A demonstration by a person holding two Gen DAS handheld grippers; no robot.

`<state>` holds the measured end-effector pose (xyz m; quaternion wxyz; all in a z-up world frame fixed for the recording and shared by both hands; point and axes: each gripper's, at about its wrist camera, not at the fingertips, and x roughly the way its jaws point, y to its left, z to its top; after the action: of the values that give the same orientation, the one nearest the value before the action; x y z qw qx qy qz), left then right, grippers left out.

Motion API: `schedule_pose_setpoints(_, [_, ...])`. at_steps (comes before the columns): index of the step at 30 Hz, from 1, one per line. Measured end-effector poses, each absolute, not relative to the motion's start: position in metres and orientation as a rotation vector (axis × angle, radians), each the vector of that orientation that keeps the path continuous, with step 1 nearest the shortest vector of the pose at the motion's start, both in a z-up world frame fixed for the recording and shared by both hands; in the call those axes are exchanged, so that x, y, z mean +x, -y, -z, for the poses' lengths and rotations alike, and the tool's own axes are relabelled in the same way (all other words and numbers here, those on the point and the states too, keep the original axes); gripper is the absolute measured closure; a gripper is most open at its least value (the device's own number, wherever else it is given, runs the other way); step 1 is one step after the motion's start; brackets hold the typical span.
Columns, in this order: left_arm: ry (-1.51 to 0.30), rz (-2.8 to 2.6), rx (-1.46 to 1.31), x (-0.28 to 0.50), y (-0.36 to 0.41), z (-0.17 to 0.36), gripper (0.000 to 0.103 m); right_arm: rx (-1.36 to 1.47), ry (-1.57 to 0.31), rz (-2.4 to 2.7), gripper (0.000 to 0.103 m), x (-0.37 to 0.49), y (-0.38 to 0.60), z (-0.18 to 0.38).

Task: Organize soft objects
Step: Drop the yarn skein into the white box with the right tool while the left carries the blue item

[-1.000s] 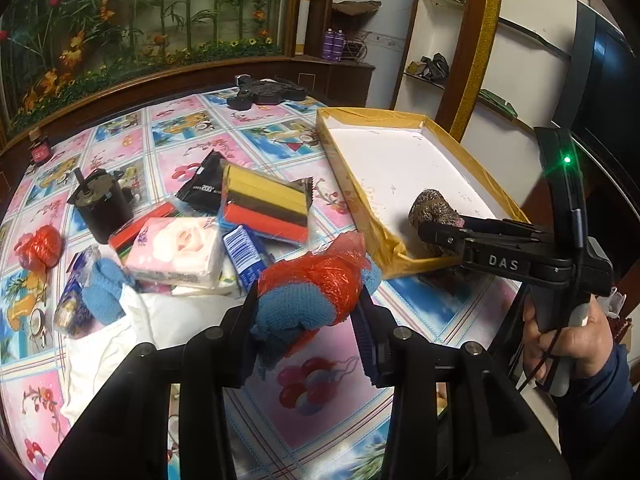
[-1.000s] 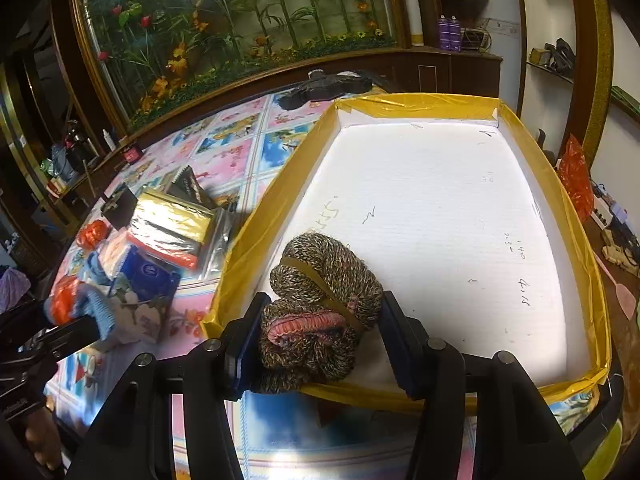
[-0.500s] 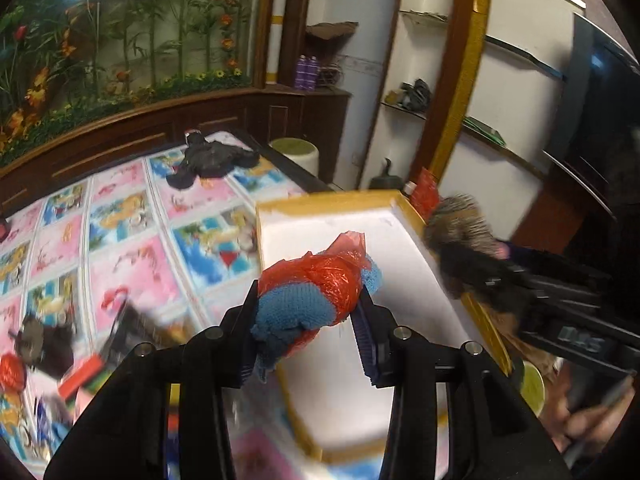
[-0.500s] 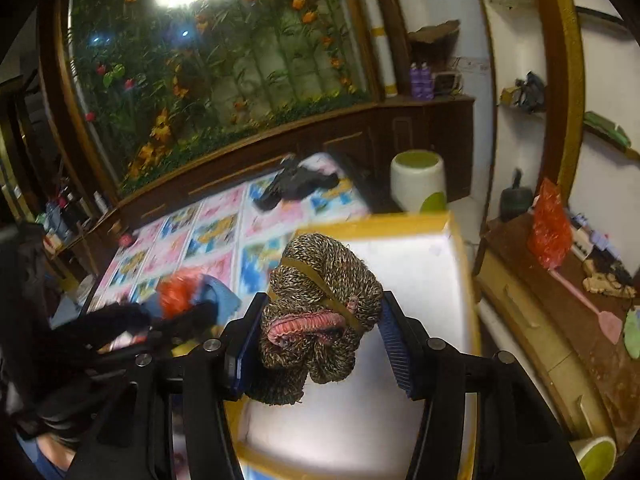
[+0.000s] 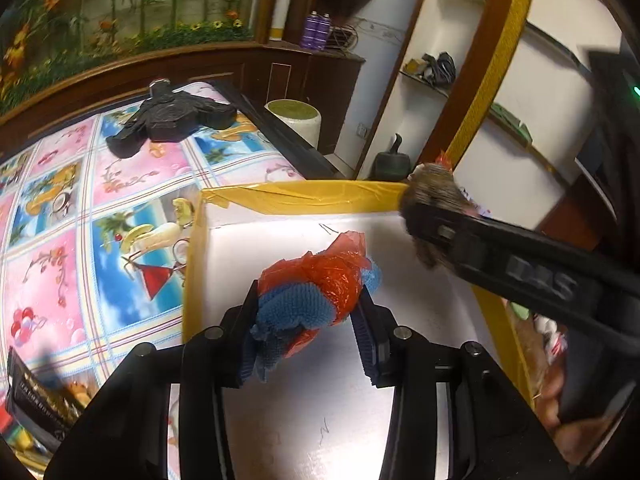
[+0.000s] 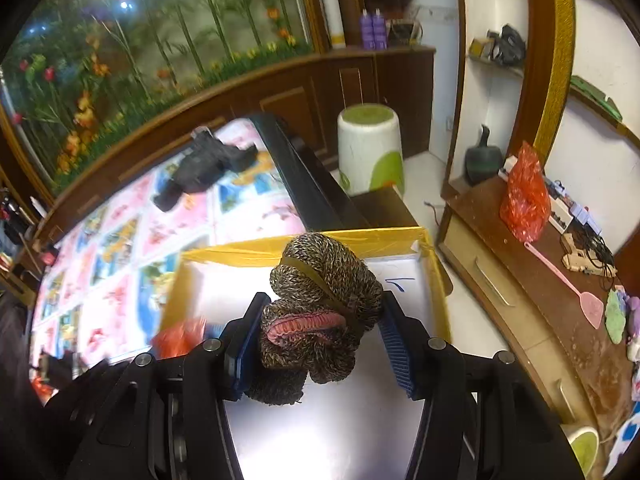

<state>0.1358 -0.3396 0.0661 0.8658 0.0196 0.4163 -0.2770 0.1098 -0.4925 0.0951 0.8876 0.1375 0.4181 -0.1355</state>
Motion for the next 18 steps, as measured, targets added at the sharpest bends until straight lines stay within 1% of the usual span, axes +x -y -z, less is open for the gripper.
schedule_pose_setpoints(6, [-0.911, 0.590, 0.053, 0.139, 0.356, -0.062, 0.064, 0.298, -0.930, 0.282, 0.049, 0.160, 0.510, -0.073])
schedule_pose_setpoints(9, [-0.938, 0.576, 0.072, 0.138, 0.363, -0.056, 0.064, 0.309, -0.939, 0.277, 0.049, 0.170, 0.514, -0.068])
schedule_pose_setpoints(11, [-0.936, 0.568, 0.071, 0.137, 0.364, -0.056, 0.062, 0.311, -0.943, 0.271, 0.046, 0.178, 0.515, -0.065])
schedule_pose_setpoints(13, [-0.937, 0.563, 0.075, 0.138, 0.364, -0.056, 0.060, 0.312, -0.939, 0.271, 0.045, 0.174, 0.518, -0.062])
schedule_pose_setpoints(15, [-0.956, 0.569, 0.055, 0.139, 0.362, -0.054, 0.055, 0.322, -0.935, 0.261, 0.043, 0.164, 0.518, -0.061])
schedule_pose_setpoints(16, [-0.968, 0.572, 0.042, 0.142, 0.360, -0.053, 0.055, 0.329, -0.933, 0.254, 0.041, 0.159, 0.520, -0.061])
schedule_pose_setpoints(18, [-0.987, 0.581, 0.011, 0.144, 0.357, -0.051, 0.055, 0.323, -0.926, 0.256, 0.032, 0.149, 0.520, -0.063])
